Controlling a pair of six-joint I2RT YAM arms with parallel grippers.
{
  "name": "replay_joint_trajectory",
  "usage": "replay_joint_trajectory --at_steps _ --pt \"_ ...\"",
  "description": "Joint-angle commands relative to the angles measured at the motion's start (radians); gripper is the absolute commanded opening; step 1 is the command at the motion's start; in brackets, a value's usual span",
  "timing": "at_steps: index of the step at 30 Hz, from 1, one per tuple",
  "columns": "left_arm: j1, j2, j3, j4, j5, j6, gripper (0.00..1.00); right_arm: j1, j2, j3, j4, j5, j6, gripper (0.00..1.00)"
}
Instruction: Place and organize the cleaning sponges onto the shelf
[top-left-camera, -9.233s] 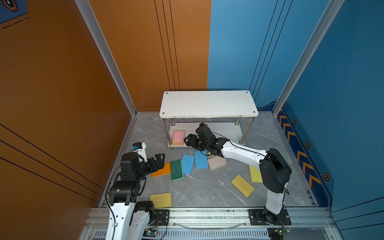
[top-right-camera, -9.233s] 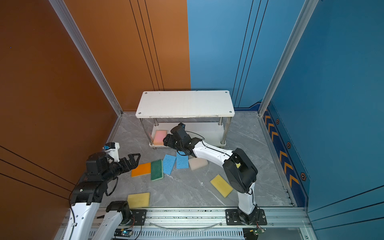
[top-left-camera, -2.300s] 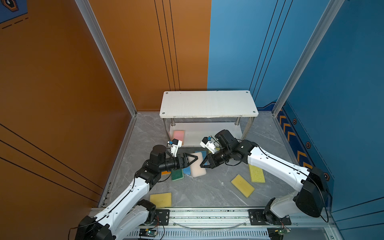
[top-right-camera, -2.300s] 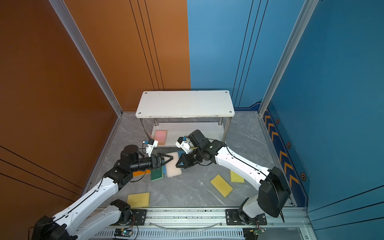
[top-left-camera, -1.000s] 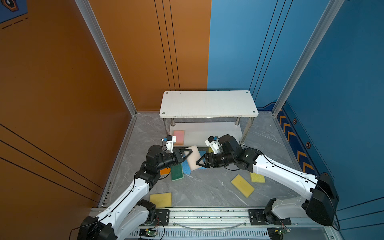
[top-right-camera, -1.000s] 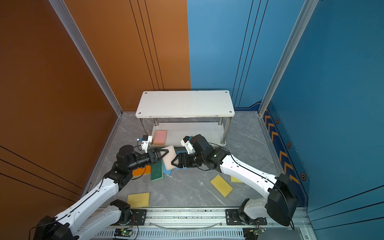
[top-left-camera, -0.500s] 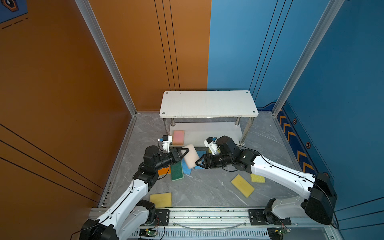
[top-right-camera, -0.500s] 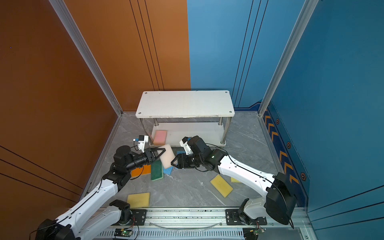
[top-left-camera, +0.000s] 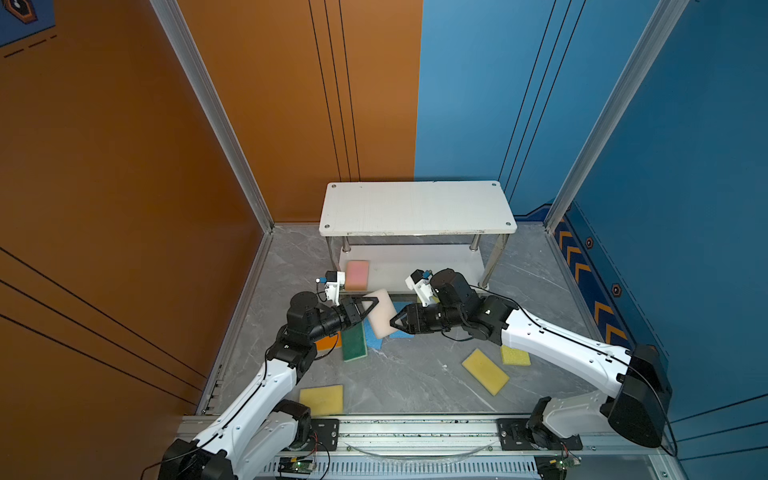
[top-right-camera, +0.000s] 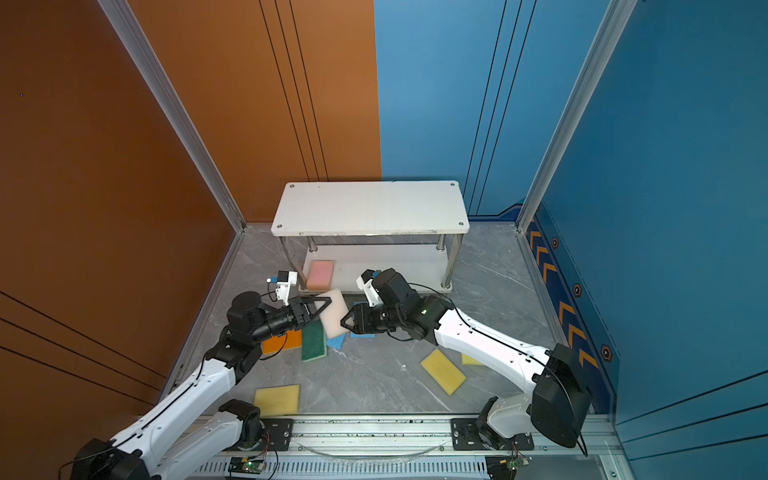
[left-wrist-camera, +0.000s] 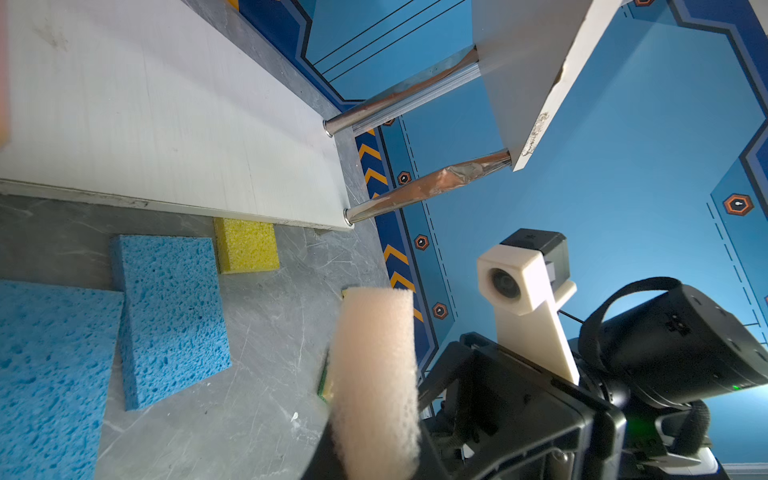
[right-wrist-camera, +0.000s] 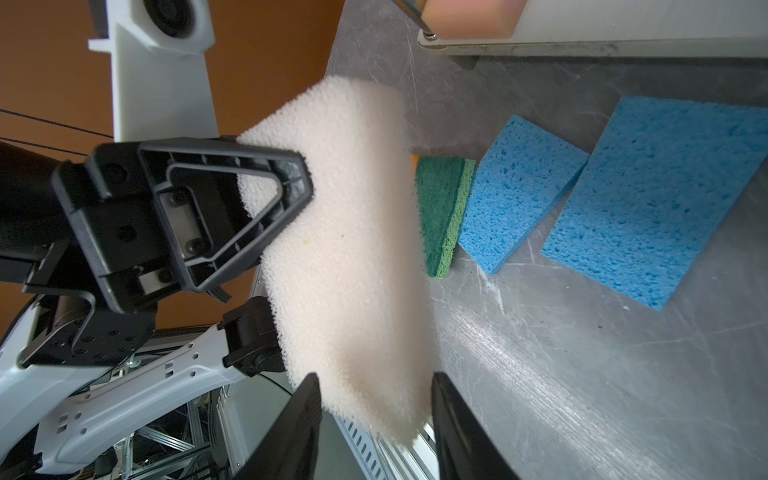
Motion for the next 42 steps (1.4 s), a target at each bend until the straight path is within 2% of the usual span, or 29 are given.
replay_joint_trajectory --at_steps 1,6,16,24,27,30,33,35,38,39,40,42 --pt "0.007 -0.014 -0.015 0.016 0.021 -0.002 0.15 0.010 0.016 0.024 -0.015 0.016 0.011 0.43" --pt "0.008 -0.017 -0.015 0.016 0.016 -0.003 0.15 0.012 0.021 0.017 -0.018 0.017 0.014 0.41" --pt "0.007 -0.018 -0.017 0.016 0.015 -0.005 0.15 0.017 0.025 0.019 -0.018 0.027 0.012 0.18" --pt "0.007 -0.016 -0.020 0.016 0.010 -0.006 0.16 0.016 0.019 0.016 -0.017 0.042 0.011 0.07" --pt "0.007 -0.014 -0.021 0.016 0.008 -0.006 0.26 0.015 0.016 0.015 -0.018 0.051 0.014 0.05" --pt "0.008 -0.013 -0.024 0.016 0.006 -0.005 0.42 0.009 0.009 0.009 -0.017 0.061 0.017 0.03" --pt "0.013 -0.018 -0.023 0.014 0.011 -0.006 0.54 -0.004 0.000 -0.004 -0.011 0.077 0.030 0.02" --pt "0.022 -0.027 -0.016 -0.019 0.011 0.005 0.66 -0.018 -0.009 -0.018 0.001 0.084 0.046 0.02" --pt "0.039 -0.060 0.030 -0.172 -0.010 0.080 0.85 -0.051 -0.013 -0.043 0.037 0.088 0.084 0.02" --pt "0.045 -0.075 0.057 -0.258 -0.028 0.124 0.95 -0.066 -0.012 -0.055 0.061 0.087 0.101 0.02" --pt "0.052 -0.090 0.089 -0.344 -0.050 0.171 0.99 -0.078 -0.009 -0.061 0.081 0.087 0.115 0.02" --pt "0.067 -0.117 0.154 -0.494 -0.096 0.254 0.98 -0.103 0.008 -0.069 0.125 0.085 0.148 0.02"
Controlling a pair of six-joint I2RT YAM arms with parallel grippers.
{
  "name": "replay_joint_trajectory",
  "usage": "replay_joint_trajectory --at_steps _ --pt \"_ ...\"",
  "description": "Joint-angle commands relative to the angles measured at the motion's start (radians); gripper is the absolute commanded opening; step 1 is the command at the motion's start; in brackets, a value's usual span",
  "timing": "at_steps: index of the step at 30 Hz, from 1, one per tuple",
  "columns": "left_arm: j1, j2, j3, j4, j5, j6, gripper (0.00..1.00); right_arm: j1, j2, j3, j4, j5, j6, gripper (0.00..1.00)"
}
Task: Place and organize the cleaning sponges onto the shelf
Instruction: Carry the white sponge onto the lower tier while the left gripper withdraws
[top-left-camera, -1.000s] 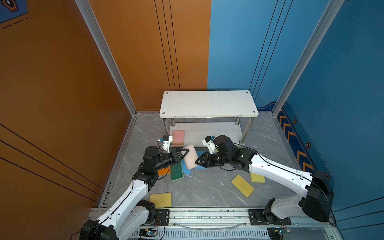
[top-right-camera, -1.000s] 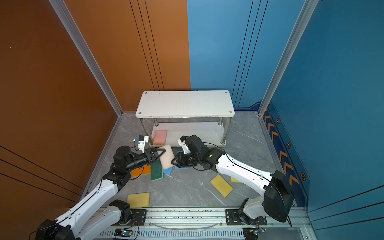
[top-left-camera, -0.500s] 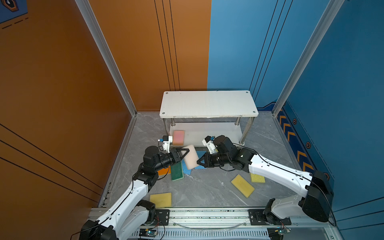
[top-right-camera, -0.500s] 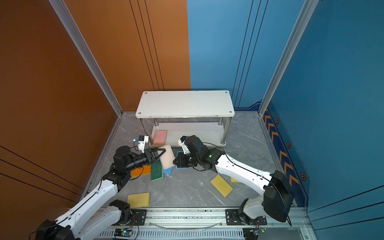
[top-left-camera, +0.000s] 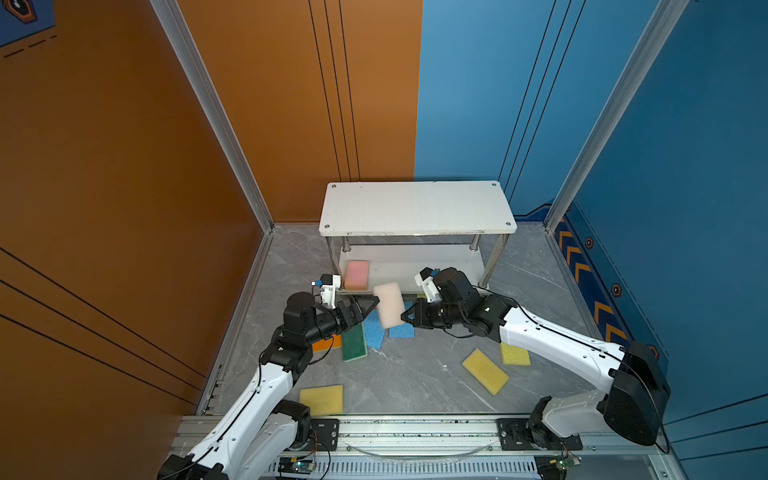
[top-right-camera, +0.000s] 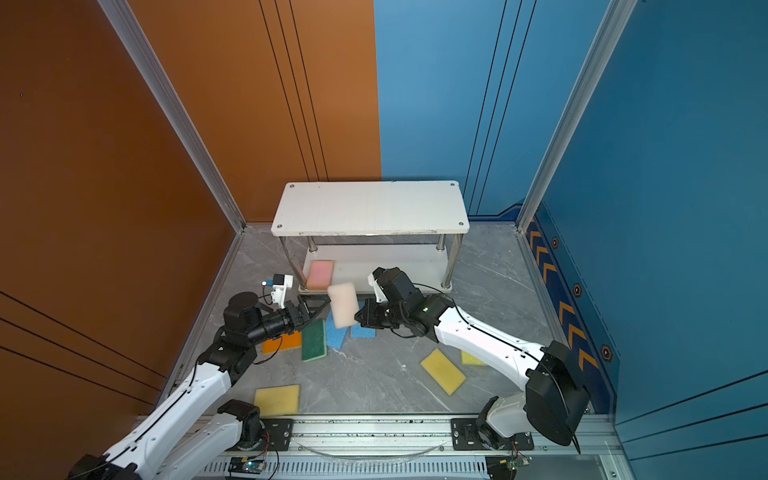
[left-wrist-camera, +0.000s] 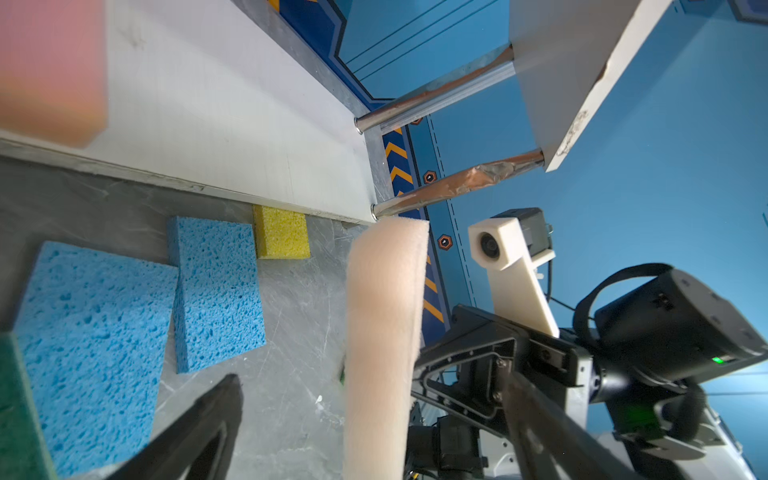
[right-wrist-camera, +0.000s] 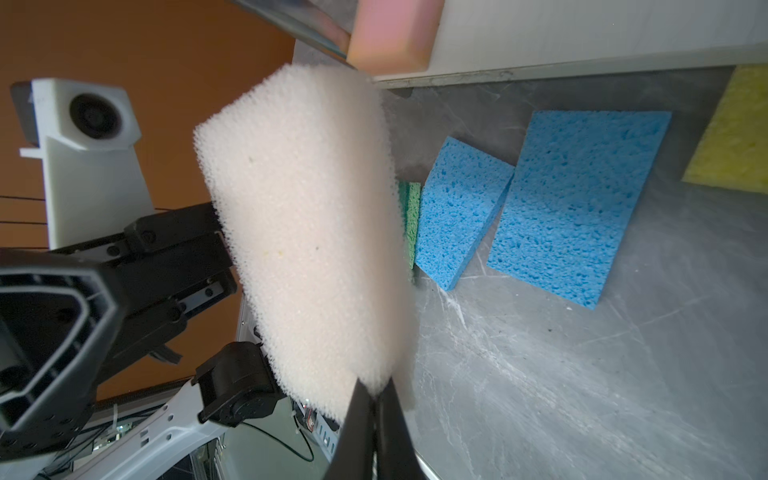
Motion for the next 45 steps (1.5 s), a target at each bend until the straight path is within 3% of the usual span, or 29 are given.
replay_joint_trajectory --at_steps 1,8,18,27,45 --pt "0.032 -0.055 0.126 -0.312 -0.092 0.185 0.98 -0.037 0.010 -0.016 0.097 0.026 0.077 0.02" --pt "0.161 -0.135 0.269 -0.628 -0.283 0.398 0.98 -0.089 0.145 0.052 0.185 0.037 0.182 0.02" --pt "0.257 -0.195 0.271 -0.742 -0.291 0.565 0.98 -0.089 0.384 0.233 0.219 0.058 0.254 0.03" --pt "0.279 -0.238 0.214 -0.738 -0.286 0.576 0.98 -0.088 0.510 0.332 0.201 0.053 0.264 0.03" --pt "0.299 -0.232 0.208 -0.722 -0.248 0.578 0.98 -0.128 0.566 0.361 0.178 0.063 0.242 0.03"
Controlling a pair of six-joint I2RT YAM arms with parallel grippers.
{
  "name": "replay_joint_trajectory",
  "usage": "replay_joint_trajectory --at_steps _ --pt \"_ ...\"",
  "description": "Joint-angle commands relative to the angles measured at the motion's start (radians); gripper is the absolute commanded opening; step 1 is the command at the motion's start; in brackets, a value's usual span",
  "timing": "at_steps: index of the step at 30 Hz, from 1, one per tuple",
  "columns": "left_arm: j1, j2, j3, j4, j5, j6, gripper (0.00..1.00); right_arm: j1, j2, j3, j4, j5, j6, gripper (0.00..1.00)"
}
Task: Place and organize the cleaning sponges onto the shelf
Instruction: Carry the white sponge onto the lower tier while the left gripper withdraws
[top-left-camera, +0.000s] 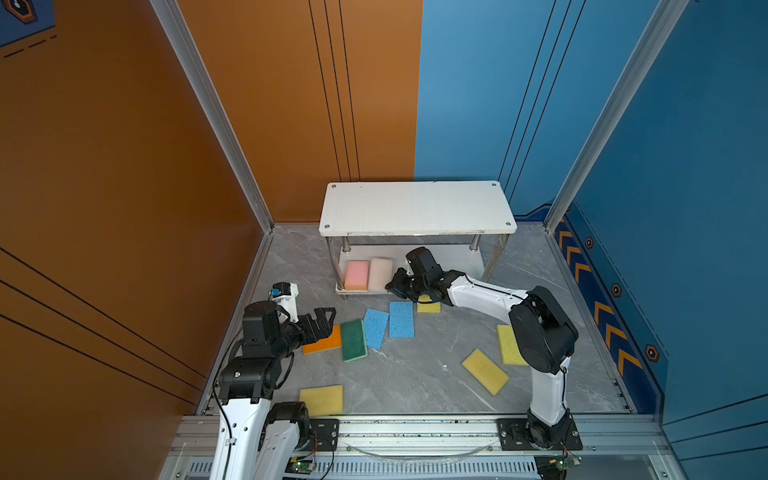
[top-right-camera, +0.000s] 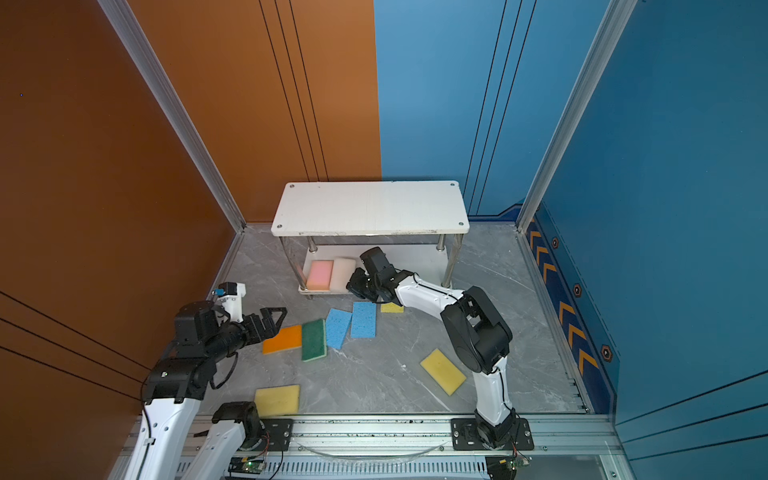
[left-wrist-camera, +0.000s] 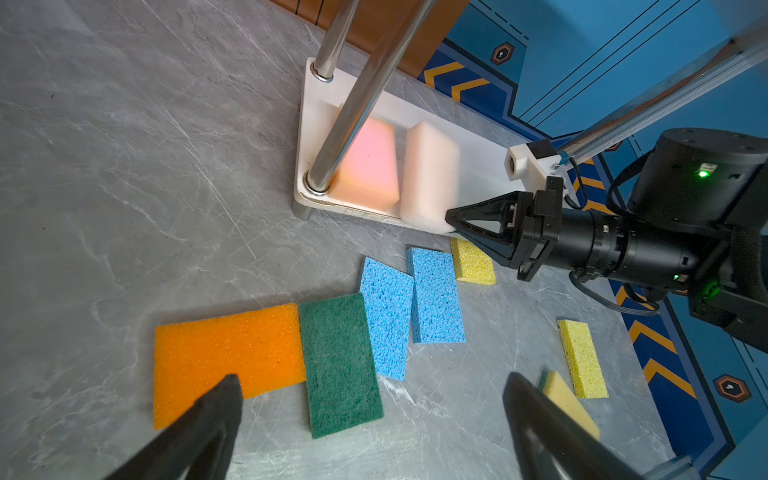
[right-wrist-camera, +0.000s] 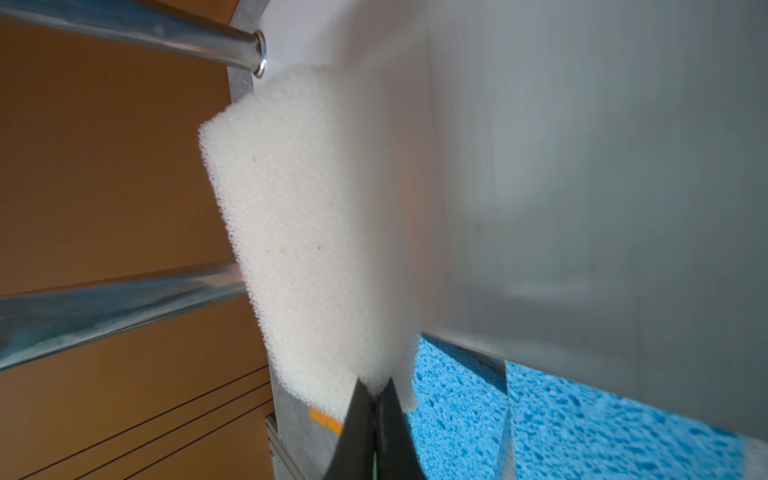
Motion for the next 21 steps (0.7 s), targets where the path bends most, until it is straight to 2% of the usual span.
replay_joint_trajectory --at_steps 1,21 --pt "0.007 -0.009 -0.014 0.006 0.023 0.025 0.98 -0.018 0.017 0.030 -0.023 0.019 -0.009 0.03" --pt "0.017 -0.003 -0.016 0.014 0.030 0.023 0.98 -0.009 0.070 0.093 -0.066 0.002 -0.027 0.04"
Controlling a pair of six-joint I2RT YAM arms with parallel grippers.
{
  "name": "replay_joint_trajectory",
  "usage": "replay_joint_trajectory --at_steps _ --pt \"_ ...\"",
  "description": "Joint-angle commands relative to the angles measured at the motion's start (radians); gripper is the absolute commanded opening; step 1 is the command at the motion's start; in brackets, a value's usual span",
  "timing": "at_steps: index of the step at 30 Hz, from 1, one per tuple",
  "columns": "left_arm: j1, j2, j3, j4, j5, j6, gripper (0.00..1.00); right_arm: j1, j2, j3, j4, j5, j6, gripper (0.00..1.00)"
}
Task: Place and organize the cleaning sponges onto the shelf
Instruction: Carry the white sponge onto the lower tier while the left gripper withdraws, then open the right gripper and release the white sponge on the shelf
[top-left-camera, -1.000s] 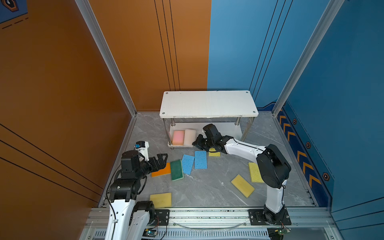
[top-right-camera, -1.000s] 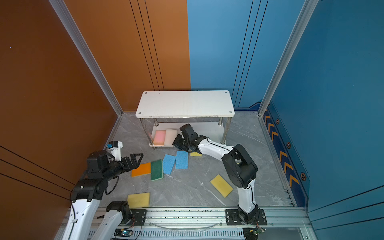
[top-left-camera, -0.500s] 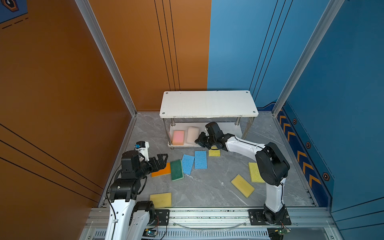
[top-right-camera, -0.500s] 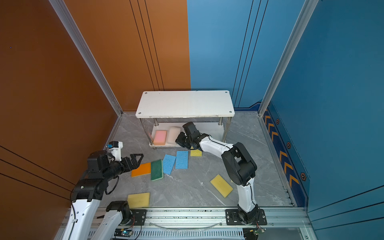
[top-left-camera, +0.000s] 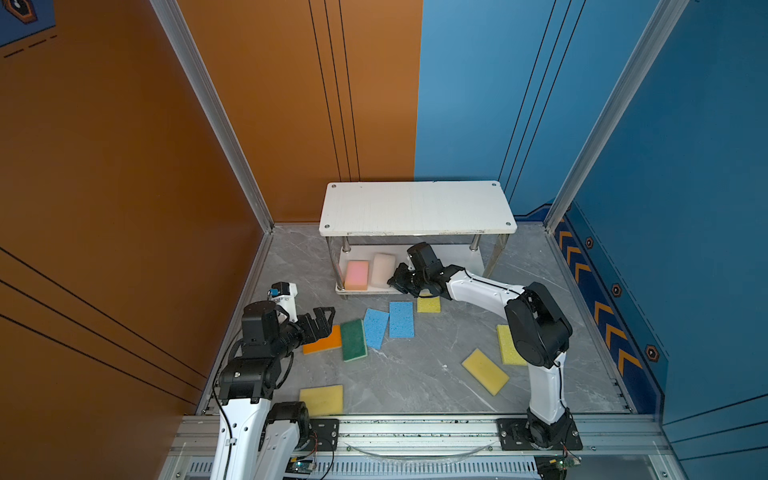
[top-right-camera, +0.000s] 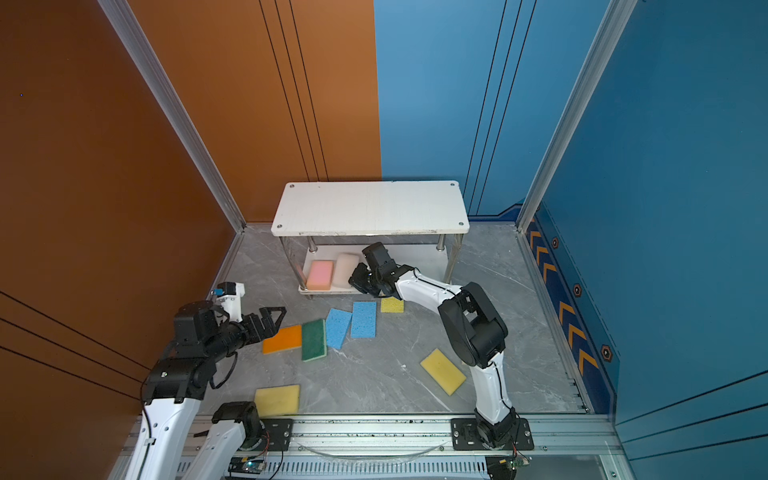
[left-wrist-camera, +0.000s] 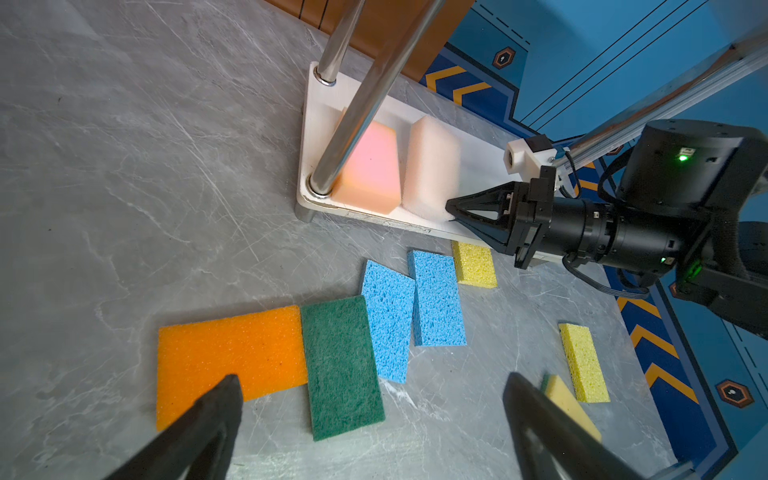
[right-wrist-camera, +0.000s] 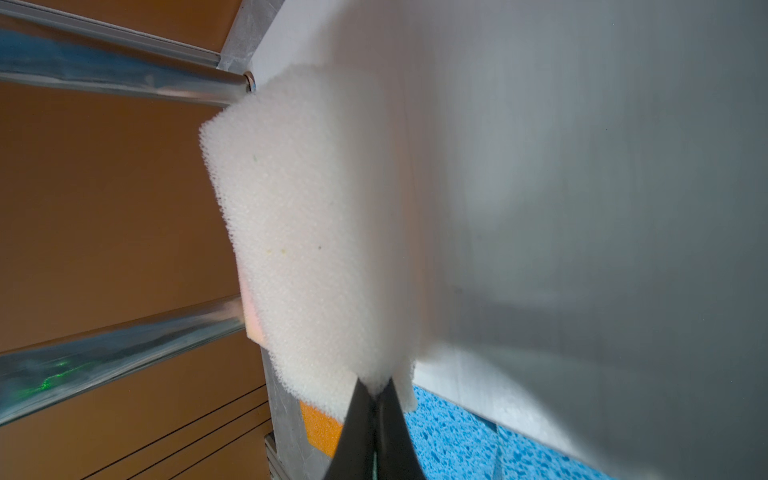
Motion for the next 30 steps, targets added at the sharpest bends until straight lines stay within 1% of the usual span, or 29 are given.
replay_joint_trajectory --at_steps 1,7,23,25,28,30 --pt "0.009 -0.004 -0.016 0.011 0.030 0.023 0.98 0.010 0.020 0.028 -0.032 0.003 -0.019 0.04" --pt "0.011 -0.004 -0.017 0.011 0.031 0.024 0.98 0.014 0.023 0.033 -0.035 -0.001 -0.021 0.04" --pt "0.013 -0.010 -0.018 0.011 0.030 0.025 0.98 0.023 0.048 0.070 -0.059 -0.009 -0.028 0.13" --pt "0.013 -0.010 -0.017 0.010 0.032 0.025 0.98 0.023 0.049 0.069 -0.059 -0.010 -0.031 0.18" --pt "0.014 -0.011 -0.017 0.011 0.031 0.025 0.98 0.023 0.046 0.068 -0.061 -0.010 -0.032 0.27" --pt "0.013 -0.011 -0.016 0.010 0.031 0.025 0.98 0.022 0.043 0.067 -0.062 -0.009 -0.034 0.28"
